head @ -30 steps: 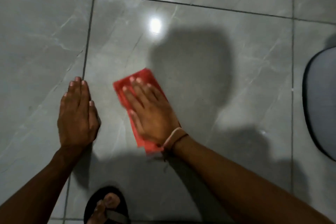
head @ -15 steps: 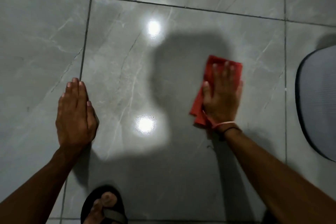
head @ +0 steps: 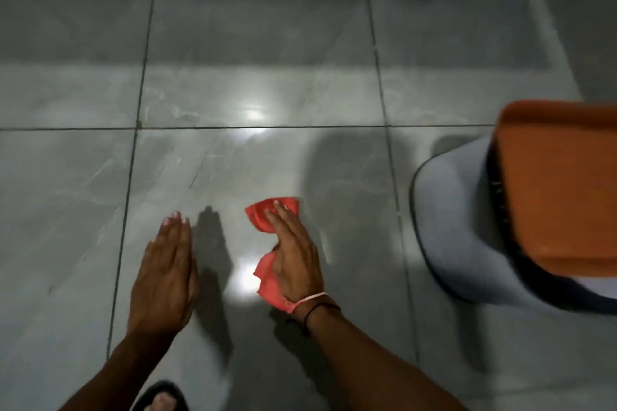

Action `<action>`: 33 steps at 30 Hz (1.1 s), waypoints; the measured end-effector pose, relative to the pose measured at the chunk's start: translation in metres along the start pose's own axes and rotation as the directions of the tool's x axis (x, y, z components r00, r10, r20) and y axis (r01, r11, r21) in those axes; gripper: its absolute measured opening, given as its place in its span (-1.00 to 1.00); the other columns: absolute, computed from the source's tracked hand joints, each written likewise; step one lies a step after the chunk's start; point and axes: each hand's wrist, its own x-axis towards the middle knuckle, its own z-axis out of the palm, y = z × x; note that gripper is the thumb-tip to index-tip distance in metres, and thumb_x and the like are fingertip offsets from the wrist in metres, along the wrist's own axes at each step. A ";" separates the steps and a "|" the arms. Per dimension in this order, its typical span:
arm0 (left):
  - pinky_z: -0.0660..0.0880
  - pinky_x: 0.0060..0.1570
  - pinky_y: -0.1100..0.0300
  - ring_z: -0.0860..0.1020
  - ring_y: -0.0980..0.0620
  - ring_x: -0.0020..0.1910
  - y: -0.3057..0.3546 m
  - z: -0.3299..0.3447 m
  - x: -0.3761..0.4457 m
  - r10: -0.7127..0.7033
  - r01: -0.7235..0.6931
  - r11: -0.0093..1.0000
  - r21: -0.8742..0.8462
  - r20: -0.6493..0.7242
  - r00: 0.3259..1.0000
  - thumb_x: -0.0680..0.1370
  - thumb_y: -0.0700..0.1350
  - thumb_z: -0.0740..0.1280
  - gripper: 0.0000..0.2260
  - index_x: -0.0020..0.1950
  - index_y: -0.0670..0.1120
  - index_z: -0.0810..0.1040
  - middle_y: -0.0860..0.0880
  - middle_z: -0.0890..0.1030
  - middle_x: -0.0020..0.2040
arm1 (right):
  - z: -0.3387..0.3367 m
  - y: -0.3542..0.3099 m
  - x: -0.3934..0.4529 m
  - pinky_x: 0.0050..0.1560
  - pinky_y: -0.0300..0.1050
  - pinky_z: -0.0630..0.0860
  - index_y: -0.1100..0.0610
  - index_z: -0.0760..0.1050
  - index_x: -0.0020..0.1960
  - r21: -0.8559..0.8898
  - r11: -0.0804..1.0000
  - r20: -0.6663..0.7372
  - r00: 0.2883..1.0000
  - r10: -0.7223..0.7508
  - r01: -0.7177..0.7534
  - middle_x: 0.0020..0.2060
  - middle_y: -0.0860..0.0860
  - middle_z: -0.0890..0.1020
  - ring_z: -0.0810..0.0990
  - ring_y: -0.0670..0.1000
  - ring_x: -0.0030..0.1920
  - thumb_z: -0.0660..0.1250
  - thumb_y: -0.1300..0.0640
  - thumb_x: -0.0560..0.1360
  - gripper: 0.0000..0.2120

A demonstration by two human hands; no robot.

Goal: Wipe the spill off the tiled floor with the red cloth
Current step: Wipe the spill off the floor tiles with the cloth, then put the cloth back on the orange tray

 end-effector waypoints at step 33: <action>0.27 0.57 -0.12 0.19 -0.18 0.63 0.373 -0.095 0.123 0.559 -0.565 0.823 0.057 0.101 0.823 0.70 0.06 0.09 -0.43 0.61 -0.27 0.22 -0.25 0.23 0.63 | -0.397 0.053 0.000 0.68 0.25 -0.23 0.08 -0.23 0.66 -0.601 0.794 0.064 0.985 0.161 -0.091 0.68 0.15 -0.21 -0.24 0.13 0.69 0.03 -0.17 0.71 -0.30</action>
